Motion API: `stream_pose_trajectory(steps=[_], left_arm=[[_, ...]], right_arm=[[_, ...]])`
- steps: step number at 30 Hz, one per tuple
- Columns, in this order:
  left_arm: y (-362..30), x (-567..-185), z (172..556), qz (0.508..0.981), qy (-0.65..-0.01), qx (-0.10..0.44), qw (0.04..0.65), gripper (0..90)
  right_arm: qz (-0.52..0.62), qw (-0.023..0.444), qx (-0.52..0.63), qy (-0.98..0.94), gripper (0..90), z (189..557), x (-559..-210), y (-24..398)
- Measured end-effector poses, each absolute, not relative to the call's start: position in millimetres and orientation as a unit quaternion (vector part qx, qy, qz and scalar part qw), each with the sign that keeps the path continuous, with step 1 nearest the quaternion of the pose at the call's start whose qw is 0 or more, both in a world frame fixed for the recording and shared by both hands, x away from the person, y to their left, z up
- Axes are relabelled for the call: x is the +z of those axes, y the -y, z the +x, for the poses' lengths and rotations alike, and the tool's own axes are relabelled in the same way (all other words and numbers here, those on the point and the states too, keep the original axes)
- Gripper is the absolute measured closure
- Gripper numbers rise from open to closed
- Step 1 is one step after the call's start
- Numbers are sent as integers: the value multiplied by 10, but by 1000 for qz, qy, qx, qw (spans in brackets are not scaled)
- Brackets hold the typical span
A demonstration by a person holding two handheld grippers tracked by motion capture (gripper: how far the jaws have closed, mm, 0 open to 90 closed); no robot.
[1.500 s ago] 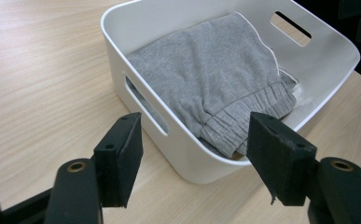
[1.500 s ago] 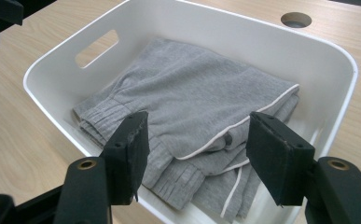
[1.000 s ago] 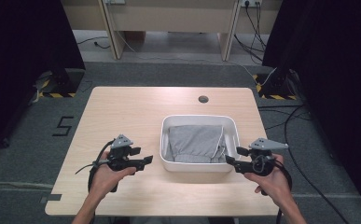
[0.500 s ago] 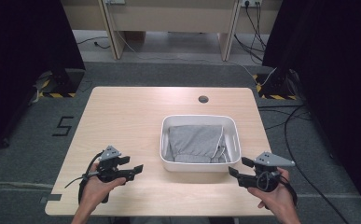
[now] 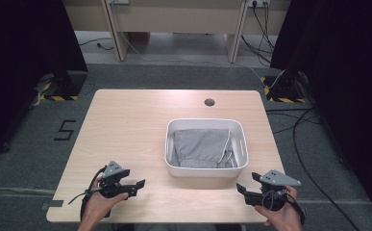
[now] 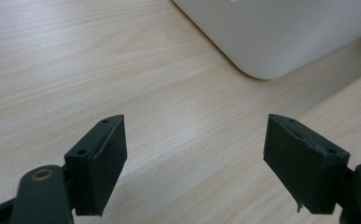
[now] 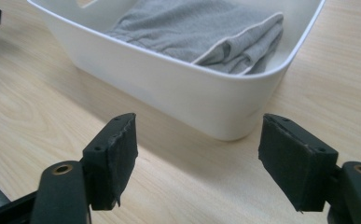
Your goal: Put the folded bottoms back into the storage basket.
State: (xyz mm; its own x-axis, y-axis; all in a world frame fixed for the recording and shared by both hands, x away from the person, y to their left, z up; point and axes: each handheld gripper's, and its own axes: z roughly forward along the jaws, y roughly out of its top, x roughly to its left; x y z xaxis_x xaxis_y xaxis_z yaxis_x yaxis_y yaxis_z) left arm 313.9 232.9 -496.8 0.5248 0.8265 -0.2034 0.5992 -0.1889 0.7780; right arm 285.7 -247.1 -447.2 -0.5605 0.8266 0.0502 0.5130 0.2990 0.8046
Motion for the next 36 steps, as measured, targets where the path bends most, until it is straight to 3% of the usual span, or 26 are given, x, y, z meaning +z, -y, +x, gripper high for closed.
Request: stream_pose_trajectory(steps=[23,36], left_arm=[[-2469,-5239,2941,765,-467,135,421,159],[-2399,-5293,2845,794,-423,193,391,151]], right_arm=[[428,168,388,-799,201,2855,-4981,2442],[424,164,352,-818,165,2825,-5143,2382]])
